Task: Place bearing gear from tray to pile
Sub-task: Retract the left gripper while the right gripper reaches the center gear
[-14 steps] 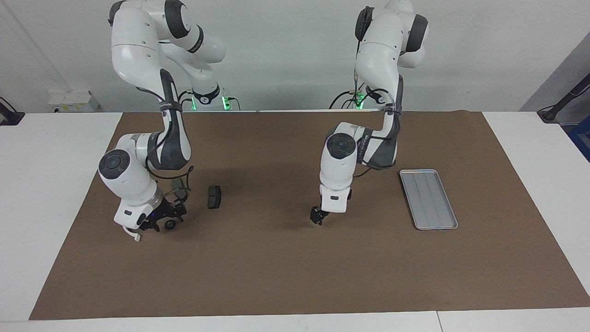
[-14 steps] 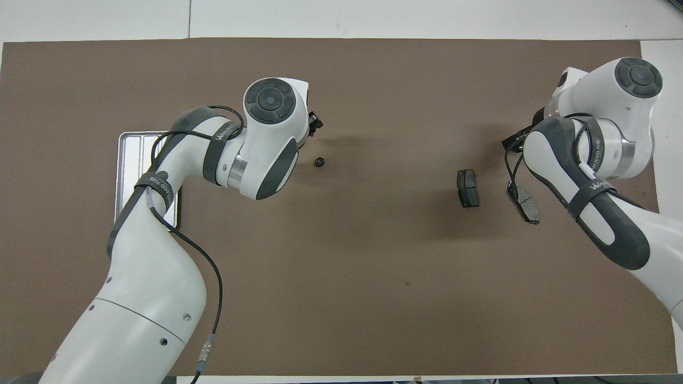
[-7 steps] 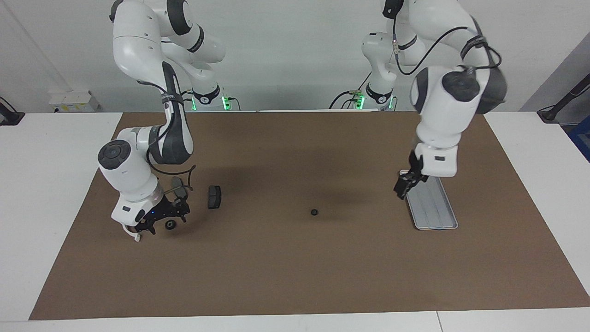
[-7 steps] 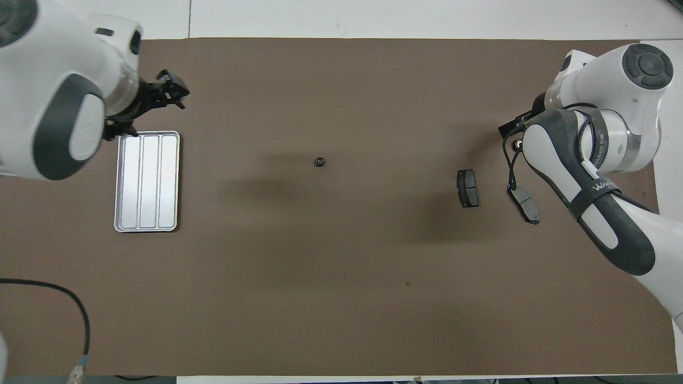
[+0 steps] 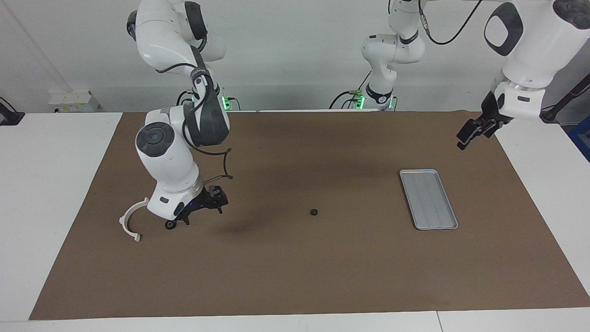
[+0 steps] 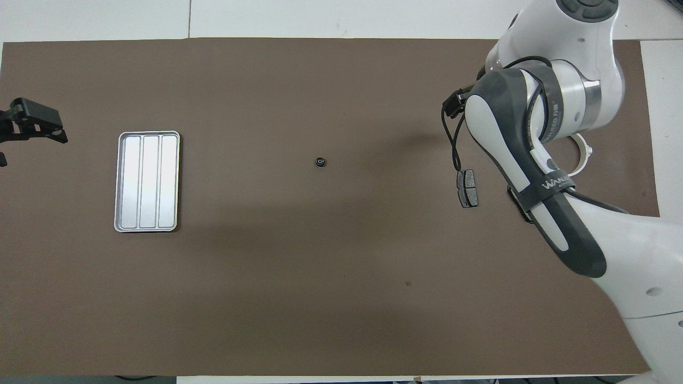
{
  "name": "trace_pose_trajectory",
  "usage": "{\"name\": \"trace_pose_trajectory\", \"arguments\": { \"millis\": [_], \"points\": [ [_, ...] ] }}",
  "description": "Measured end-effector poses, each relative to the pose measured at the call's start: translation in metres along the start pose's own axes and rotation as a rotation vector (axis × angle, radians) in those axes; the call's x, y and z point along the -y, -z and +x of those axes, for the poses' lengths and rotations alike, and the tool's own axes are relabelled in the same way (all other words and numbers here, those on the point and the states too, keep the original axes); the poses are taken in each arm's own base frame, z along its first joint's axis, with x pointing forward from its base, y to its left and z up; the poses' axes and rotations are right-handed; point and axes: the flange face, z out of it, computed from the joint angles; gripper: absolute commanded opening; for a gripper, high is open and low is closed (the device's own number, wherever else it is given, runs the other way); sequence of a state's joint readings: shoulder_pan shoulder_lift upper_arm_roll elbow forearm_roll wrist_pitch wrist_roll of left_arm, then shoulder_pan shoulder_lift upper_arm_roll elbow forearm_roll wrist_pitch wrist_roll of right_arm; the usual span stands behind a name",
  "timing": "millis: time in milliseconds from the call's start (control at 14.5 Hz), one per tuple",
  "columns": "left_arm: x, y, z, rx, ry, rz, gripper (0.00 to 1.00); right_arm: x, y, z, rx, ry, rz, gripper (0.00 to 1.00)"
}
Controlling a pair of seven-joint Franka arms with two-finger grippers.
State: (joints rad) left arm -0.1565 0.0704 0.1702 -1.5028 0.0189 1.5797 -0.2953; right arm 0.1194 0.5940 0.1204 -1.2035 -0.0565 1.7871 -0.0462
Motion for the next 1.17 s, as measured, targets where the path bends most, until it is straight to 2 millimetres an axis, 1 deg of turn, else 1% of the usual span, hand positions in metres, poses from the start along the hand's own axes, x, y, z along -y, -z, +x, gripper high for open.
{"name": "trace_pose_trajectory", "arguments": {
  "millis": [69, 138, 207, 345, 483, 552, 690, 759, 828, 1172],
  "points": [
    [0.007, 0.001, -0.002, 0.003, -0.023, -0.002, 1.0, 0.022, 0.003, 0.007, 0.001, -0.029, -0.004, 1.0],
    [0.01, -0.004, -0.004, 0.008, -0.054, -0.002, 1.0, 0.048, 0.001, 0.012, 0.002, -0.057, -0.006, 1.0],
    [0.011, -0.011, -0.005, 0.006, -0.08, -0.004, 1.0, 0.075, -0.005, 0.015, 0.005, -0.08, -0.011, 1.0],
    [0.01, -0.025, -0.005, -0.001, -0.099, -0.008, 1.0, 0.137, -0.013, 0.017, 0.0, -0.112, -0.03, 1.0],
    [0.01, -0.03, -0.005, 0.002, -0.102, -0.008, 1.0, 0.198, -0.015, 0.011, -0.009, -0.141, -0.036, 1.0],
    [0.011, -0.03, -0.005, 0.002, -0.104, -0.008, 1.0, 0.224, -0.017, 0.007, -0.013, -0.145, -0.036, 1.0],
    [0.013, -0.029, -0.009, 0.009, -0.109, -0.008, 1.0, 0.27, -0.022, -0.001, -0.031, -0.142, -0.029, 1.0],
    [0.014, -0.028, -0.011, 0.009, -0.112, -0.009, 1.0, 0.286, -0.027, -0.003, -0.04, -0.137, -0.024, 1.0],
    [0.014, -0.027, -0.012, 0.009, -0.116, -0.012, 1.0, 0.296, -0.033, -0.003, -0.049, -0.13, -0.019, 1.0],
    [0.009, -0.027, -0.015, 0.019, -0.132, -0.054, 1.0, 0.323, -0.07, 0.0, -0.07, -0.097, -0.004, 1.0]
  ]
}}
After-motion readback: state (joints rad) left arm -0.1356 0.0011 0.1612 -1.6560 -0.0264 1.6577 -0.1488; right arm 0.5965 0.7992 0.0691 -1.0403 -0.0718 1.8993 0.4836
